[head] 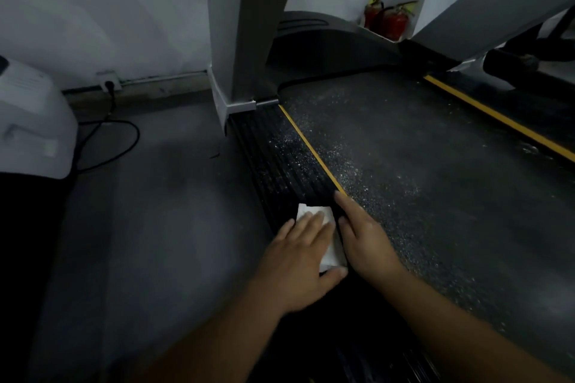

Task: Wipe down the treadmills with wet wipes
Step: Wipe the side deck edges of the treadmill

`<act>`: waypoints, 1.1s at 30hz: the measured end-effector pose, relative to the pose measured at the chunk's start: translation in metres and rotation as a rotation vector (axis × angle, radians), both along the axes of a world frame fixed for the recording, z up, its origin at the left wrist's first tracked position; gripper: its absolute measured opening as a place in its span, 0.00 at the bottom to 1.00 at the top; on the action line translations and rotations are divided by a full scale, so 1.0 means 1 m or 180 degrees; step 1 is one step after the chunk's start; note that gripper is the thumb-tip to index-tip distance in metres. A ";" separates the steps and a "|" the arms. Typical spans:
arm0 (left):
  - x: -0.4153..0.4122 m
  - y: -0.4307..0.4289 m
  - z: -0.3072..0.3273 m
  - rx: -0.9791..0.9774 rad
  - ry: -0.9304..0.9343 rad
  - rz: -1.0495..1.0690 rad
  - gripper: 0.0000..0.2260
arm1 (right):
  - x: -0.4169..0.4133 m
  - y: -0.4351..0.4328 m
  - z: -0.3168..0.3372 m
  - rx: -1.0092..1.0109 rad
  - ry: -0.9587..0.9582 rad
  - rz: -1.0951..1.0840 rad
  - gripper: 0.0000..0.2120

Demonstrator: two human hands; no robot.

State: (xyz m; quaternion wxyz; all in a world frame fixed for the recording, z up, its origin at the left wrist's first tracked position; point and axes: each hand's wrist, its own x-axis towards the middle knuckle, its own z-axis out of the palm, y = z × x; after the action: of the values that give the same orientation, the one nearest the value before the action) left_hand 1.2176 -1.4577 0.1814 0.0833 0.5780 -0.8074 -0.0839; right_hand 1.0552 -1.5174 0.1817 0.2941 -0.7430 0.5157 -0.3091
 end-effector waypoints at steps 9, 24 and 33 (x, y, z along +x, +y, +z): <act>0.036 -0.025 -0.004 0.0162 -0.0314 0.0809 0.39 | 0.008 0.005 -0.019 -0.0577 0.1008 0.0053 0.24; 0.004 -0.024 -0.023 -0.0206 -0.0199 0.0694 0.28 | 0.009 0.004 -0.024 -0.0611 0.0931 -0.0184 0.25; 0.029 -0.066 -0.008 0.0089 -0.0122 0.0740 0.32 | 0.010 0.005 -0.020 -0.0716 0.1040 -0.0133 0.23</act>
State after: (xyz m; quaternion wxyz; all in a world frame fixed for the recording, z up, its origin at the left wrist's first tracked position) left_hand 1.2464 -1.5242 0.1730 0.0690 0.6703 -0.7351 -0.0739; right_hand 1.0654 -1.5127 0.1620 0.1151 -0.8006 0.5340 -0.2461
